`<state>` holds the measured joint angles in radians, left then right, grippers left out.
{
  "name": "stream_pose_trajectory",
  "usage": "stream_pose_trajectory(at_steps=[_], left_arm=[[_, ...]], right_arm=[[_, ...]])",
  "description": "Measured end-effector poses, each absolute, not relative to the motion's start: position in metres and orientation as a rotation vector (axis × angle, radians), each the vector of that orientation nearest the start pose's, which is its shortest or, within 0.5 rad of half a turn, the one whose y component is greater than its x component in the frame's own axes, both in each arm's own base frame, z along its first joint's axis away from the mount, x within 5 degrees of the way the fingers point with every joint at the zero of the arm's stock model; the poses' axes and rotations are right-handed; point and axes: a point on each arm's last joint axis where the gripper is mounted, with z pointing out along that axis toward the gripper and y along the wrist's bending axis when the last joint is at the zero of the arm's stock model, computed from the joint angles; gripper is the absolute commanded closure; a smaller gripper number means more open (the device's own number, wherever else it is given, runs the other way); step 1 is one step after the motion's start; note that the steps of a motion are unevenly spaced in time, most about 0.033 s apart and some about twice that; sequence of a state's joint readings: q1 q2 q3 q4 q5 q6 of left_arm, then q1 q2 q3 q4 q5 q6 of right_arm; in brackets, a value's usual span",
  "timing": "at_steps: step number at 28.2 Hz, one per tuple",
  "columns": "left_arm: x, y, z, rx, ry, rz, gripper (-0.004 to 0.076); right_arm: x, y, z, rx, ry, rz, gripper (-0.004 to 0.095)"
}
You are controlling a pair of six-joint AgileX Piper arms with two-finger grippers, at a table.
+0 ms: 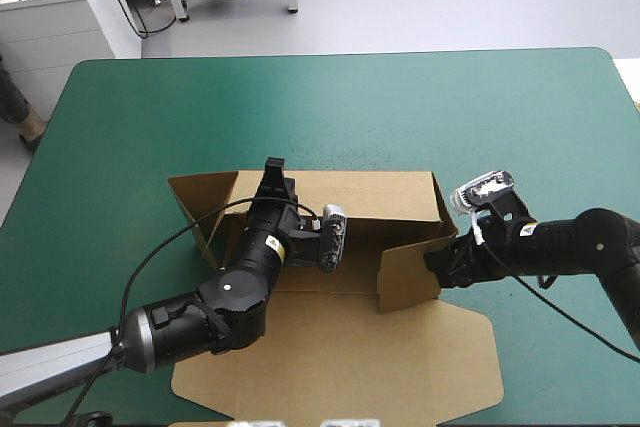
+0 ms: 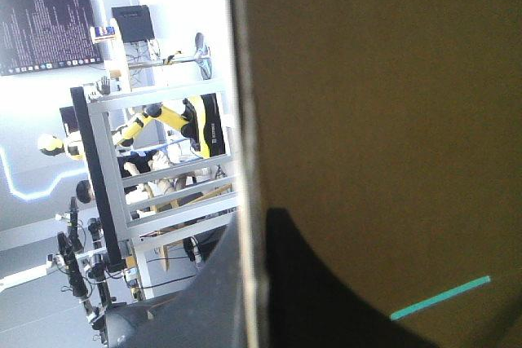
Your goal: Fold the box
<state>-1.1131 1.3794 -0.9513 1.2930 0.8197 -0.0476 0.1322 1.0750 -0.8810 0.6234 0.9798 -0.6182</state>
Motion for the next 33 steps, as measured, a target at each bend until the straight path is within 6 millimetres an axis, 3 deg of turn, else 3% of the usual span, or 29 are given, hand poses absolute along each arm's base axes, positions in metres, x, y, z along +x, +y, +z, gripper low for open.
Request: stream_pose_trajectory(at_steps=[4,9,18,25,30,33], left_arm=[[0.181,-0.223,0.307,1.672,1.286,0.856,0.0732],[0.181,-0.223,0.307,1.673,1.285,0.855,0.0732],[0.181,-0.224,0.307,1.672,1.28,0.848,0.0732],[0.181,-0.226,0.307,1.678,1.256,0.84,0.0732],[0.181,-0.226,0.307,1.678,1.256,0.841,0.0732],[0.181,-0.225,0.307,1.68,1.257,0.846,0.0732]], right_arm=[[0.188,0.071,0.314,-0.616,2.382,0.598,0.0417],[0.187,0.088,0.31,-0.63,2.33,0.586,0.0417],[0.184,0.105,0.308,-0.487,2.358,0.355,0.0453],[0.186,0.12,0.306,-0.433,2.332,0.374,0.0535],[0.188,0.126,0.3,-0.477,2.344,0.331,0.071],[0.185,0.131,0.298,-0.474,2.355,0.303,0.0751]])
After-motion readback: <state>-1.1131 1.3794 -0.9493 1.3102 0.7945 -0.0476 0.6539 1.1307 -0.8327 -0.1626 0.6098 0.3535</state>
